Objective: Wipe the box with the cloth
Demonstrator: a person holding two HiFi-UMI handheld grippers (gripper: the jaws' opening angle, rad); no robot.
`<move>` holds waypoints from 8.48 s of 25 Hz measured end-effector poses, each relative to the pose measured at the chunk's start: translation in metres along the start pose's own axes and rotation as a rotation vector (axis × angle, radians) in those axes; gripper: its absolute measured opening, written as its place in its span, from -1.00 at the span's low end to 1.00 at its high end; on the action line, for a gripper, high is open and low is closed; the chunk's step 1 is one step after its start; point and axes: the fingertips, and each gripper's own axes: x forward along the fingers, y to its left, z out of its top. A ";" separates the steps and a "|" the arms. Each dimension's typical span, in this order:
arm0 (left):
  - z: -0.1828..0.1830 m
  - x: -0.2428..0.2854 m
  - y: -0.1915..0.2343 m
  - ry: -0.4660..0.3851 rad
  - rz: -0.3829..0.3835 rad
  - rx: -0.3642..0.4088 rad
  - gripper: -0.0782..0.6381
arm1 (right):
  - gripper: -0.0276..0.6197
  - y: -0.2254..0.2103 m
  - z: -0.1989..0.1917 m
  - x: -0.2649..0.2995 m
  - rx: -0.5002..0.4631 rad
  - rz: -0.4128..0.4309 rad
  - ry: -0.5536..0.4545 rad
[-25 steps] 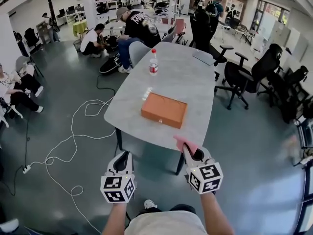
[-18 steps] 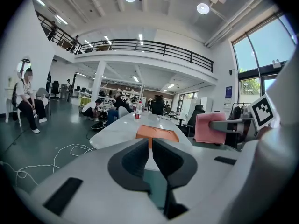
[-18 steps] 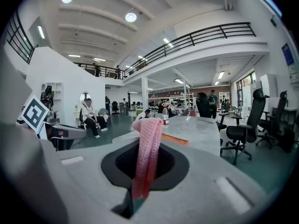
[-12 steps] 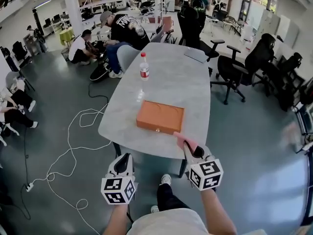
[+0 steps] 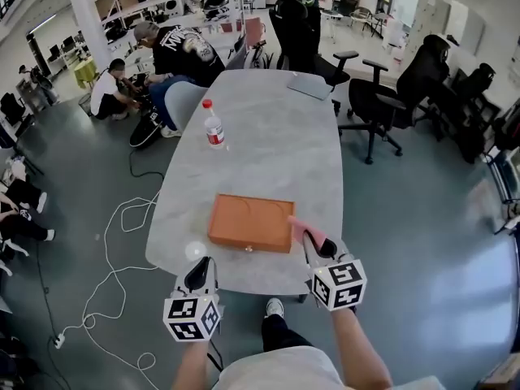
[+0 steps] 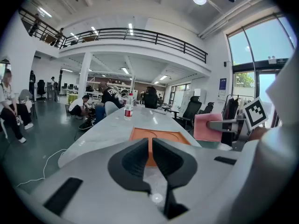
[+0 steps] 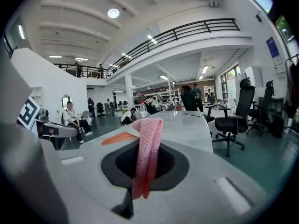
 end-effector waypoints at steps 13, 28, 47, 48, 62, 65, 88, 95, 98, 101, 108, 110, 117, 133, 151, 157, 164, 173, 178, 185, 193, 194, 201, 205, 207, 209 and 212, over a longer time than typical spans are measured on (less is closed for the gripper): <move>0.030 0.101 0.006 0.084 -0.030 0.042 -0.70 | -0.87 -0.081 -0.030 0.092 0.079 -0.040 0.106; 0.031 0.127 0.025 0.132 -0.141 0.065 -0.70 | -0.87 -0.069 -0.068 0.118 0.110 0.001 0.189; 0.025 0.120 0.027 0.145 -0.301 0.114 -0.70 | -0.87 -0.023 -0.088 0.069 0.064 -0.074 0.191; 0.024 0.119 0.027 0.147 -0.309 0.116 -0.70 | -0.87 -0.020 -0.090 0.066 0.063 -0.080 0.193; 0.013 0.112 0.036 0.157 -0.385 0.124 -0.70 | -0.87 0.016 -0.111 0.038 0.085 -0.159 0.205; 0.012 0.109 0.039 0.156 -0.397 0.124 -0.70 | -0.87 0.023 -0.115 0.033 0.088 -0.171 0.206; 0.022 0.125 0.062 0.131 -0.367 0.080 -0.70 | -0.87 -0.015 -0.032 0.051 -0.137 -0.137 0.190; 0.029 0.144 0.067 0.139 -0.294 0.056 -0.70 | -0.87 -0.021 0.012 0.116 -0.255 0.109 0.222; 0.029 0.153 0.070 0.143 -0.258 0.045 -0.70 | -0.87 -0.019 0.022 0.147 -0.305 0.218 0.246; 0.031 0.161 0.076 0.146 -0.223 0.032 -0.70 | -0.87 -0.014 0.030 0.178 -0.350 0.307 0.264; 0.033 0.175 0.090 0.154 -0.149 0.005 -0.70 | -0.87 0.027 0.034 0.237 -0.389 0.609 0.314; 0.032 0.179 0.093 0.159 -0.131 0.001 -0.70 | -0.87 0.039 0.028 0.251 -0.401 0.708 0.346; 0.024 0.182 0.102 0.184 -0.066 -0.013 -0.70 | -0.87 0.077 0.002 0.289 -0.457 0.975 0.442; 0.018 0.183 0.104 0.199 0.005 -0.031 -0.70 | -0.87 0.101 -0.038 0.288 -0.522 1.265 0.572; 0.017 0.189 0.098 0.205 -0.033 -0.023 -0.70 | -0.87 0.053 -0.049 0.258 -0.517 1.184 0.638; 0.017 0.188 0.097 0.208 -0.056 -0.015 -0.70 | -0.87 0.032 -0.053 0.241 -0.501 1.126 0.666; 0.016 0.191 0.095 0.210 -0.079 -0.004 -0.70 | -0.87 0.002 -0.055 0.222 -0.480 1.047 0.689; 0.016 0.192 0.090 0.219 -0.116 0.008 -0.70 | -0.87 -0.030 -0.054 0.202 -0.435 0.941 0.706; 0.014 0.192 0.087 0.218 -0.128 0.011 -0.70 | -0.87 -0.045 -0.056 0.192 -0.395 0.884 0.705; 0.013 0.191 0.086 0.223 -0.148 0.015 -0.70 | -0.87 -0.063 -0.050 0.178 -0.350 0.802 0.694; 0.012 0.185 0.089 0.215 -0.163 0.013 -0.70 | -0.87 -0.073 -0.049 0.157 -0.352 0.750 0.717; 0.012 0.185 0.090 0.213 -0.165 0.011 -0.70 | -0.87 -0.073 -0.047 0.156 -0.356 0.744 0.718; 0.008 0.179 0.096 0.196 -0.165 -0.010 -0.70 | -0.87 -0.054 -0.013 0.176 -0.445 0.712 0.660; 0.010 0.172 0.103 0.181 -0.157 -0.025 -0.70 | -0.87 -0.016 0.011 0.203 -0.514 0.725 0.604; 0.012 0.167 0.106 0.169 -0.154 -0.031 -0.70 | -0.87 0.007 0.018 0.219 -0.552 0.735 0.585; 0.013 0.162 0.113 0.159 -0.149 -0.032 -0.70 | -0.87 0.033 0.021 0.234 -0.572 0.761 0.570; 0.013 0.155 0.122 0.150 -0.135 -0.041 -0.70 | -0.87 0.068 0.025 0.255 -0.605 0.798 0.562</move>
